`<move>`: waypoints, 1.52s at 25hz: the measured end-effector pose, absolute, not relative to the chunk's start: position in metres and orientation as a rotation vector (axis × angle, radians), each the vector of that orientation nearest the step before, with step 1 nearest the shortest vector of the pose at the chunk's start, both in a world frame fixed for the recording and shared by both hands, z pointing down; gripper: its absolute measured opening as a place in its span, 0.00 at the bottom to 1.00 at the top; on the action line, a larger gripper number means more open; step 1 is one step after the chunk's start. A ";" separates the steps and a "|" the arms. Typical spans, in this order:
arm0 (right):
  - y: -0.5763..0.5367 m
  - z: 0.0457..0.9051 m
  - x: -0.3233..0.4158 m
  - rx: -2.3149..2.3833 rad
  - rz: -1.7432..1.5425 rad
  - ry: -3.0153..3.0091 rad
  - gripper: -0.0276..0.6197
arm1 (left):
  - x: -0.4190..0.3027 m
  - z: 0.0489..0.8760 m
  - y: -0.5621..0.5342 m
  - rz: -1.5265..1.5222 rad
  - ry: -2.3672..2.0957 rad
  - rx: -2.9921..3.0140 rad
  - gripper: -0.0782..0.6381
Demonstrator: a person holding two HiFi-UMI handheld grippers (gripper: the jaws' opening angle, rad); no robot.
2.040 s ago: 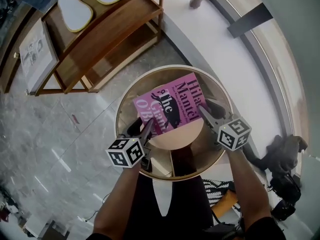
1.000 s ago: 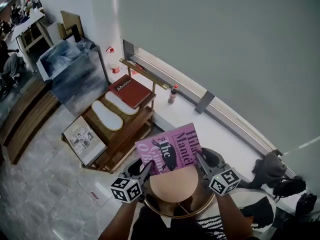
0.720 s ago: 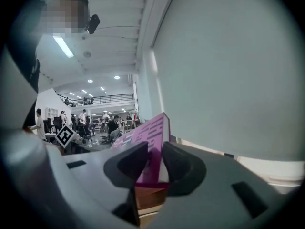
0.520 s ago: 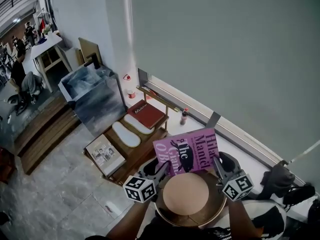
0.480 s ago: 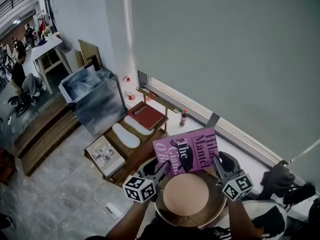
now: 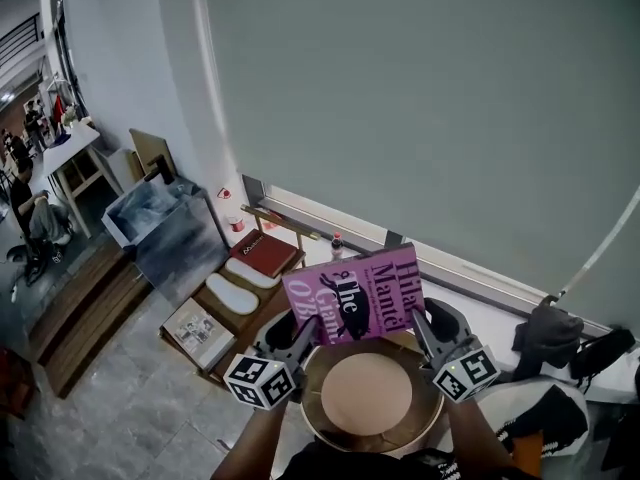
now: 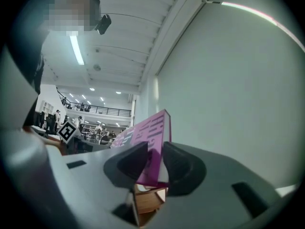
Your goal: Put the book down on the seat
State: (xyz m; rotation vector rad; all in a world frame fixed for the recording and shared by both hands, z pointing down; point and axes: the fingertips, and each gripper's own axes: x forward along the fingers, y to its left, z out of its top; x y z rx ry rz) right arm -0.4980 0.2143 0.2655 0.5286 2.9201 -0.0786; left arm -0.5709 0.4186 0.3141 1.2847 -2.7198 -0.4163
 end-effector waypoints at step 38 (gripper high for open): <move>0.042 0.215 -0.164 -0.371 0.039 2.828 0.22 | -0.351 0.217 0.160 -0.216 -2.315 2.143 0.37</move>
